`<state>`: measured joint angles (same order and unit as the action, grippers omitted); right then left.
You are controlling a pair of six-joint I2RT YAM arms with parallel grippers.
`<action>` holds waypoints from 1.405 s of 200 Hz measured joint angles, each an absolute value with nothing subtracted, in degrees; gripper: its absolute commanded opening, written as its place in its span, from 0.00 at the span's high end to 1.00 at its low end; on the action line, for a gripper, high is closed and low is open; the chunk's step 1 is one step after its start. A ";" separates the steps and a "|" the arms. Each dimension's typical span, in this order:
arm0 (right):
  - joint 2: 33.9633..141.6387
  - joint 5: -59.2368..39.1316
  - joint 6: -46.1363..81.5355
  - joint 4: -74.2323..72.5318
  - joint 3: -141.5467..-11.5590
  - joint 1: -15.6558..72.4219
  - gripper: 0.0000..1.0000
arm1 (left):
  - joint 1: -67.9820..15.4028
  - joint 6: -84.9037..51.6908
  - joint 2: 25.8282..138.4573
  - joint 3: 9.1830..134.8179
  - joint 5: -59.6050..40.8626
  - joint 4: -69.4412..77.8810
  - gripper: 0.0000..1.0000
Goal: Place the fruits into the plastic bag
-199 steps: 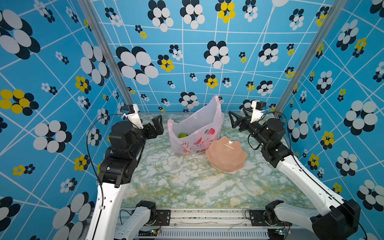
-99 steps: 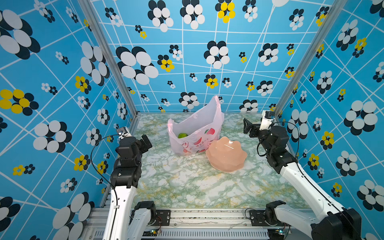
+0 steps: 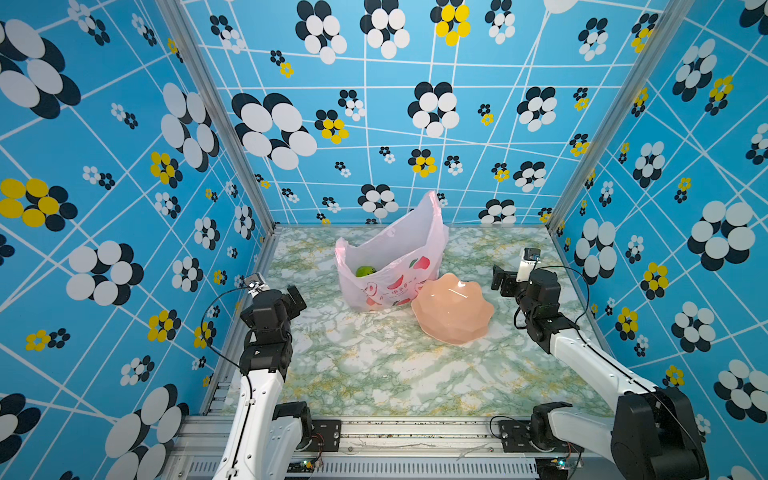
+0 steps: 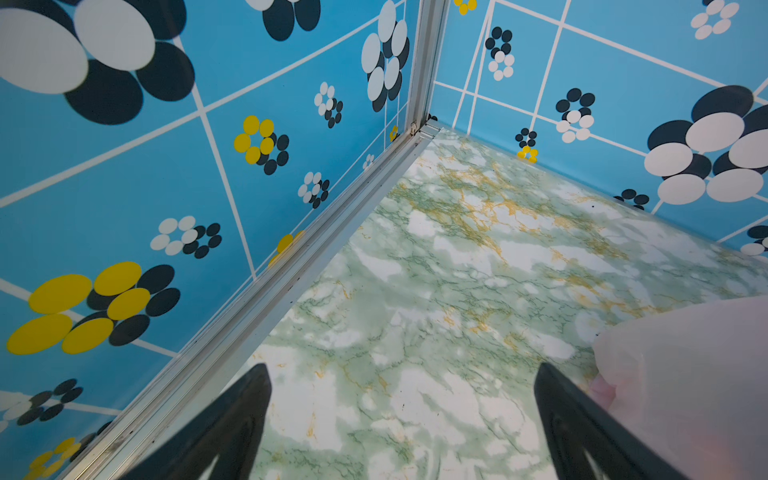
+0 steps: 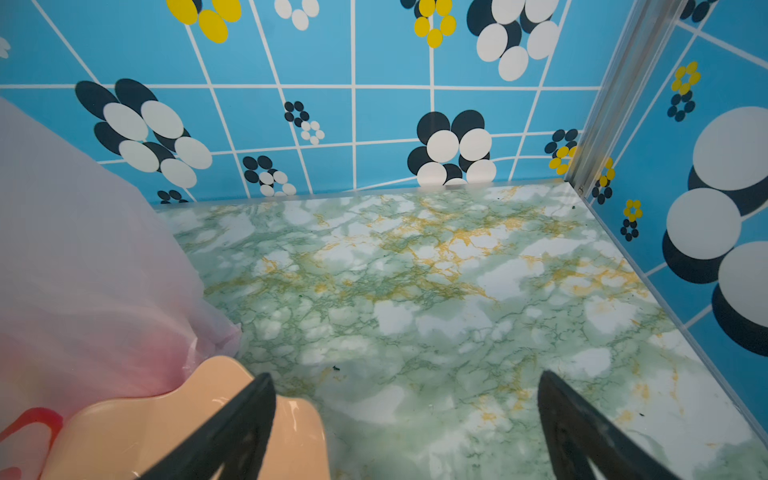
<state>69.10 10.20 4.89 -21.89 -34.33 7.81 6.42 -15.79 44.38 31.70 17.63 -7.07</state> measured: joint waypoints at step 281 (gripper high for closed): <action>84.03 8.62 -1.32 -40.62 -25.45 4.29 0.00 | 5.17 -12.40 44.97 22.96 14.57 6.98 0.01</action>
<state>84.03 8.62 -1.32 -40.62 -25.45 4.29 5.17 -12.40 44.97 22.96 14.57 6.98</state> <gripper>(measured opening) 0.995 0.991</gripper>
